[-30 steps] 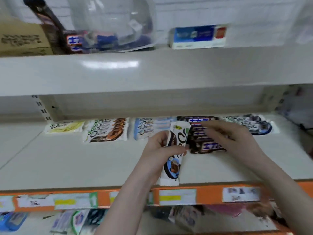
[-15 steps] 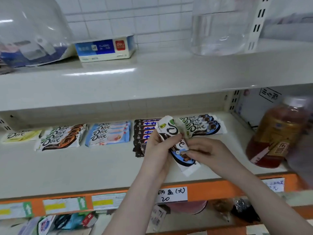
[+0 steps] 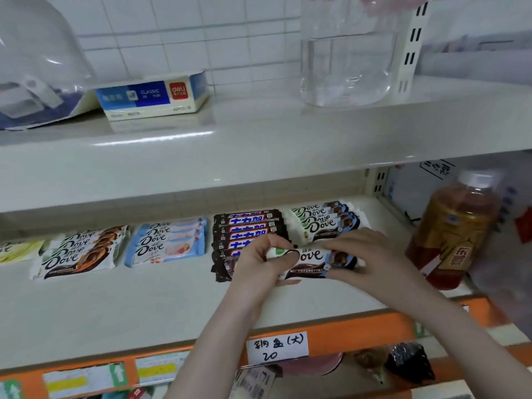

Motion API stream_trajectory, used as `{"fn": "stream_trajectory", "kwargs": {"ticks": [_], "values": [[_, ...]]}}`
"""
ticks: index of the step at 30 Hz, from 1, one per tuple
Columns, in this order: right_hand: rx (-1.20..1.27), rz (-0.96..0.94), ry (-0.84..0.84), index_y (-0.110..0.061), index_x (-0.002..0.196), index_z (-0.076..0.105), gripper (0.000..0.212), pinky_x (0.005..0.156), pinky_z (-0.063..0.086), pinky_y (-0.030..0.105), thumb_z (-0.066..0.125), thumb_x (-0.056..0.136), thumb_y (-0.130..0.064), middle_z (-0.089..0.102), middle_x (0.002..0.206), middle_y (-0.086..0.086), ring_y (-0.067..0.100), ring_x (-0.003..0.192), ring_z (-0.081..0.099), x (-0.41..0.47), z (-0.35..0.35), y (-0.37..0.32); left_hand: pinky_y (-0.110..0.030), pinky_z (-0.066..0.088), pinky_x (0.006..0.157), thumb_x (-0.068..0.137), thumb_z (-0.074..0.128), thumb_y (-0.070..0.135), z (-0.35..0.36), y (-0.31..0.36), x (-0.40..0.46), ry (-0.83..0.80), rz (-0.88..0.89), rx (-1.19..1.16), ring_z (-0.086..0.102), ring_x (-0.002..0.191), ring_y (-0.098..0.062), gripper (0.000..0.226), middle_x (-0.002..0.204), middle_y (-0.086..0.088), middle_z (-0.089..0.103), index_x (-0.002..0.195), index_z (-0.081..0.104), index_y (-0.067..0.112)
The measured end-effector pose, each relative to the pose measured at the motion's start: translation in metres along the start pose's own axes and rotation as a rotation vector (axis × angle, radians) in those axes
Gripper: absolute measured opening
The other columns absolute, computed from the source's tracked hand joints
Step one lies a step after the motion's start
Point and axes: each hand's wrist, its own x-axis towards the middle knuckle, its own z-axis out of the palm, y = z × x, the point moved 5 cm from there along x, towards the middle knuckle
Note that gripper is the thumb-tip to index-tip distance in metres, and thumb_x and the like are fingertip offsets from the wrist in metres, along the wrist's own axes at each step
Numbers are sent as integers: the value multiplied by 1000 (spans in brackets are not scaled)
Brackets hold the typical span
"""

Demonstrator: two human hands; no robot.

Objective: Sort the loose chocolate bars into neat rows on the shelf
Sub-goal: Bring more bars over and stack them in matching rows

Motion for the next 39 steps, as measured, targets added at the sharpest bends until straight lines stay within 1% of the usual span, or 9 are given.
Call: {"fn": "stream_trajectory", "kwargs": {"ticks": [3,5,11,13,15,18,24,31,39], "values": [[-193,-86,-91,-38,129,46,53,90,23,16,62,80,-44,54,116,-19,3,111,43,0,2,2,-19,52,55,81,66,-1,2,-3,5,-16,-18,3,65,79,-20,14,106,-14,64,82,62,12],[-270,-115,-94,-38,129,45,52,84,23,16,63,80,-40,57,114,-16,6,109,47,3,2,5,-14,48,54,81,67,2,4,-4,9,-28,7,57,63,76,-15,12,101,-10,65,82,63,13],[-452,-77,-30,-20,112,62,39,84,46,33,68,74,-24,67,102,-1,22,99,60,21,4,26,-3,35,58,72,74,11,14,6,35,-10,354,721,50,69,1,22,81,17,56,90,62,16],[-529,-53,-30,-23,108,61,31,84,42,28,61,77,-25,65,102,-4,18,99,56,31,4,32,-6,38,61,72,73,15,20,5,46,-17,403,878,54,76,-9,28,88,12,61,97,61,18],[-567,-30,-24,-25,104,59,26,81,41,27,56,78,-22,63,101,-5,17,96,53,40,5,37,-27,47,72,73,71,21,26,1,57,-3,406,1020,59,88,-20,34,97,3,67,104,59,21],[-586,50,-52,-25,110,56,34,84,40,28,51,77,-16,61,108,-5,17,100,50,48,9,47,-31,42,74,75,68,26,36,-2,67,23,441,1170,59,93,-26,38,98,-7,68,111,57,20],[-584,192,-50,-21,117,52,39,84,40,30,48,80,-11,57,117,-1,20,107,49,53,17,61,-31,39,82,80,62,28,44,-13,75,-2,510,1232,57,98,-24,39,99,-5,68,118,59,20],[-433,328,45,-20,123,52,38,81,41,32,47,86,-9,54,120,4,23,108,46,41,22,73,-31,35,98,87,57,29,45,-19,80,-62,549,1282,46,118,-20,40,131,3,56,126,58,24],[-285,376,141,-13,120,55,32,84,40,36,54,87,-14,54,115,10,27,104,47,31,29,76,-31,34,100,87,59,30,46,-20,82,-71,548,1281,50,119,-18,42,131,4,56,129,55,25]]}}
